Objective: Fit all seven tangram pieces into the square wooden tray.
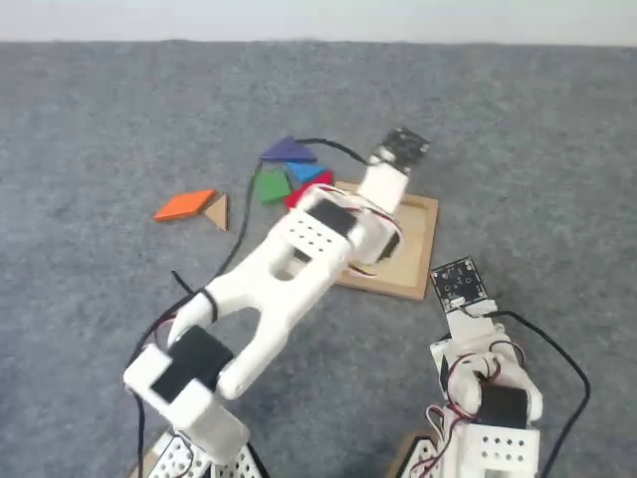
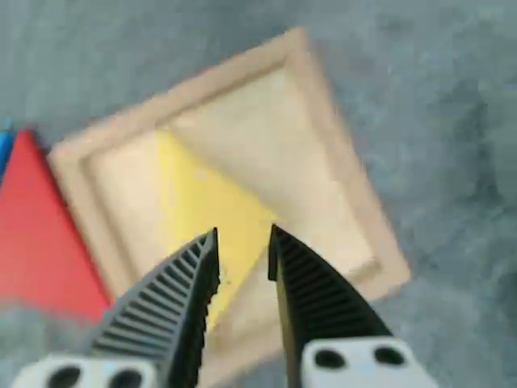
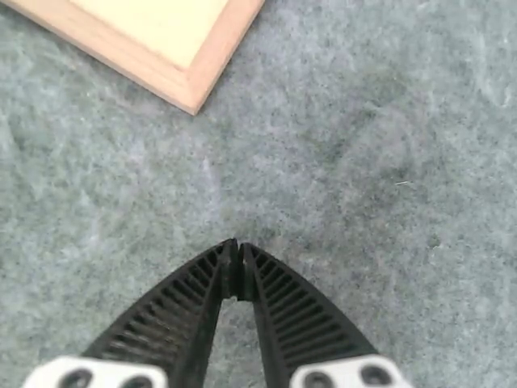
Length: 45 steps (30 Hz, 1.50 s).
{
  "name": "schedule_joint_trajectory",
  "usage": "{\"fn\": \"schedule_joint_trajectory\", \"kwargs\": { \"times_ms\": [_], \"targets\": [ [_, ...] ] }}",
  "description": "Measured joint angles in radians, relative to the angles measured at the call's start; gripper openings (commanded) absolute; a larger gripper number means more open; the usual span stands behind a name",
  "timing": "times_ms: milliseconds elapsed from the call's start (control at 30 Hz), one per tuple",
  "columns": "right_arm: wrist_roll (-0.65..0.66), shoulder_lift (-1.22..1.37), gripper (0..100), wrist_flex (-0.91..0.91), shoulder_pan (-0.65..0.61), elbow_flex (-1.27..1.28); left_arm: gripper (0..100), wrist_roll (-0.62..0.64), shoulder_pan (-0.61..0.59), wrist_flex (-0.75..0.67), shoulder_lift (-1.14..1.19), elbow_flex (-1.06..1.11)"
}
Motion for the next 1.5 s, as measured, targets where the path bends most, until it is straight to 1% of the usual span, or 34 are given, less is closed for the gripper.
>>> {"fn": "schedule_joint_trajectory", "kwargs": {
  "times_ms": [100,167,233,433,633,767,933,1033,1167,1267,1333,1400,1500],
  "targets": [
    [0.000,0.000,0.8,0.000,0.000,0.000,10,-0.005,0.023,-0.130,0.066,0.002],
    [0.000,0.000,0.8,0.000,0.000,0.000,10,-0.029,0.023,-0.175,0.114,0.002],
    [0.000,0.000,0.8,0.000,0.000,0.000,10,-0.080,0.023,-0.196,0.149,0.002],
    [0.000,0.000,0.8,0.000,0.000,0.000,10,-0.109,0.006,-0.199,0.161,0.002],
    [0.000,0.000,0.8,0.000,0.000,0.000,10,-0.109,-0.086,-0.127,0.181,-0.021],
    [0.000,0.000,0.8,0.000,0.000,0.000,10,-0.109,-0.104,-0.074,0.207,-0.075],
    [0.000,0.000,0.8,0.000,0.000,0.000,10,-0.110,-0.104,-0.071,0.203,-0.089],
    [0.000,0.000,0.8,0.000,0.000,0.000,10,-0.110,-0.068,-0.081,0.164,-0.075],
    [0.000,0.000,0.8,0.000,0.000,0.000,10,-0.124,-0.006,-0.173,0.150,-0.005],
    [0.000,0.000,0.8,0.000,0.000,0.000,10,-0.207,0.020,-0.236,0.158,0.018],
    [0.000,0.000,0.8,0.000,0.000,0.000,10,-0.221,0.028,-0.238,0.173,0.018],
    [0.000,0.000,0.8,0.000,0.000,0.000,9,-0.213,0.023,-0.198,0.189,-0.011],
    [0.000,0.000,0.8,0.000,0.000,0.000,9,-0.193,-0.018,-0.144,0.199,-0.040]
  ]
}}
